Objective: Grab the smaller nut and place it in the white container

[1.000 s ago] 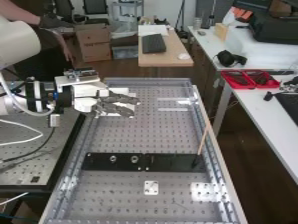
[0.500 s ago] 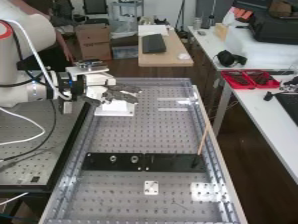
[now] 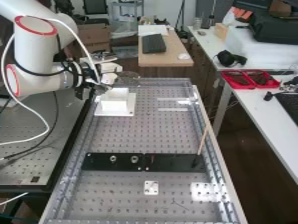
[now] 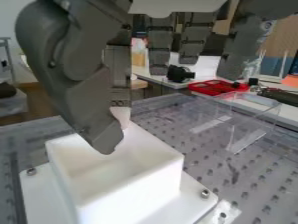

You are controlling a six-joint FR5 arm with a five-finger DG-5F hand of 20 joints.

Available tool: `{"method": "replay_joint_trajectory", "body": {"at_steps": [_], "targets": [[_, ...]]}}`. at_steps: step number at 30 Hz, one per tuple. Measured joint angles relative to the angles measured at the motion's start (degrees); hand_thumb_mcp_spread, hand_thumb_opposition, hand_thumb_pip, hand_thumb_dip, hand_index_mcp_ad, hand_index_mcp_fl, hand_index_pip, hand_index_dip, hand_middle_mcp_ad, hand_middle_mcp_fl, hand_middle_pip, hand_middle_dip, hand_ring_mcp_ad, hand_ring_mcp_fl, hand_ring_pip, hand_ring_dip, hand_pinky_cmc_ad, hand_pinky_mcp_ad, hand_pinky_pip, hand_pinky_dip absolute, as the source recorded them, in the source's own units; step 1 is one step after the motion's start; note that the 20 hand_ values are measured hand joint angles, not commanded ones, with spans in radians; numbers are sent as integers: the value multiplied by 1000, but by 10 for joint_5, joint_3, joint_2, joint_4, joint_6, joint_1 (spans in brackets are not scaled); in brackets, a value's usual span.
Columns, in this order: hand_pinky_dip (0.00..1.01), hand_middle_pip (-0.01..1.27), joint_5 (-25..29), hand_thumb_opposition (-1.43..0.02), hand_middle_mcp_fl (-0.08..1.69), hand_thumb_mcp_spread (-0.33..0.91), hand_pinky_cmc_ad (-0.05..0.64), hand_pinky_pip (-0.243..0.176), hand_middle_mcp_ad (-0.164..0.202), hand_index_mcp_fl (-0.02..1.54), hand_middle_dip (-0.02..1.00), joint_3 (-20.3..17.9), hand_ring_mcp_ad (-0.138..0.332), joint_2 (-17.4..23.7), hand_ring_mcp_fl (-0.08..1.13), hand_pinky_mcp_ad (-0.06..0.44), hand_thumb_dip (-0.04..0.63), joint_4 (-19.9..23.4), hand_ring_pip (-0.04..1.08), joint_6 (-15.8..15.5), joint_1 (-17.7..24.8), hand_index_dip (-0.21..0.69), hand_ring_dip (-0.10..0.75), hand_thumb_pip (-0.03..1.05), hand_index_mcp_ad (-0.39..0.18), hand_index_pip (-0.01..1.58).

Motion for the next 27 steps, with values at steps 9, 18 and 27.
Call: {"method": "replay_joint_trajectory", "body": {"at_steps": [9,18,27], "targets": [[180,126,-12,-974,133,442,328,66,68,391,227,9,106,-17,12,302,202,17,105,28,32,175,129,682,-168,1543],[180,126,1,-976,133,442,328,66,72,391,227,3,106,-26,12,302,206,52,105,62,36,175,129,682,-168,1543],[180,126,28,-946,133,443,328,66,73,283,227,-2,106,-28,12,302,206,72,105,87,35,176,127,731,-169,1545]]}}
